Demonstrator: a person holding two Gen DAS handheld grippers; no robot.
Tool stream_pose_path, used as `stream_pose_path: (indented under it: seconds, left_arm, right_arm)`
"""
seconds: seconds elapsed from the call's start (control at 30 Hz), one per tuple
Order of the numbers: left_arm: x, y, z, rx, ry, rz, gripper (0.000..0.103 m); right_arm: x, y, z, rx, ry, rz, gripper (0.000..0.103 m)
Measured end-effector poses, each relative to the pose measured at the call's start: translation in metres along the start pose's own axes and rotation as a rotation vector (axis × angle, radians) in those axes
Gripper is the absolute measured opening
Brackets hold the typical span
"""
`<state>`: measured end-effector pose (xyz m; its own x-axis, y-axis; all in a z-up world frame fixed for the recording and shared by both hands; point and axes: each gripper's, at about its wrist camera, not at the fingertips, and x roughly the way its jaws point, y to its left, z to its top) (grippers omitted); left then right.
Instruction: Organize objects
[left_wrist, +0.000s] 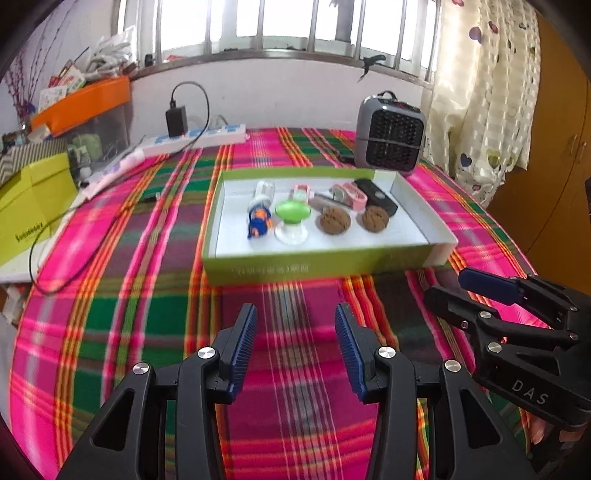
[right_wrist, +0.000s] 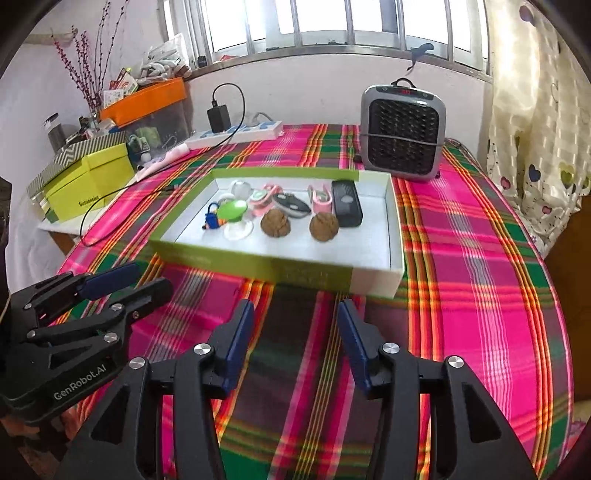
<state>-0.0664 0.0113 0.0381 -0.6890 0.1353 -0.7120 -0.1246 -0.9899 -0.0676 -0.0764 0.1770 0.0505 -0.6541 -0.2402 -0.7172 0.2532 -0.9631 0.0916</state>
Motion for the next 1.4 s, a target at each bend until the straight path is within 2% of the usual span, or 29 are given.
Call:
stream_pose_path:
  seconds: [0.27,0.63,0.87,1.23,1.4]
  left_arm:
    - [0.001,-0.006,-0.023,0.012,0.027,0.042,0.043]
    - [0.008,-0.010,-0.037,0.003,0.059,0.057,0.044]
    - [0.006,-0.014,-0.042,0.015,0.050,0.076,0.050]
    - [0.005,-0.016,-0.044,-0.021,0.049,0.099,0.053]
    - [0.004,-0.018,-0.046,-0.027,0.050,0.100,0.058]
  right_arm:
    - [0.001,0.004,-0.020,0.004,0.037,-0.013,0.049]
    - [0.001,-0.001,-0.035,0.032,0.059,-0.047,0.052]
    - [0.003,-0.002,-0.042,0.049,0.067,-0.052,0.052]
    - [-0.004,-0.002,-0.052,0.019,0.044,-0.086,0.052]
    - [-0.005,-0.003,-0.053,0.024,0.040,-0.078,0.052]
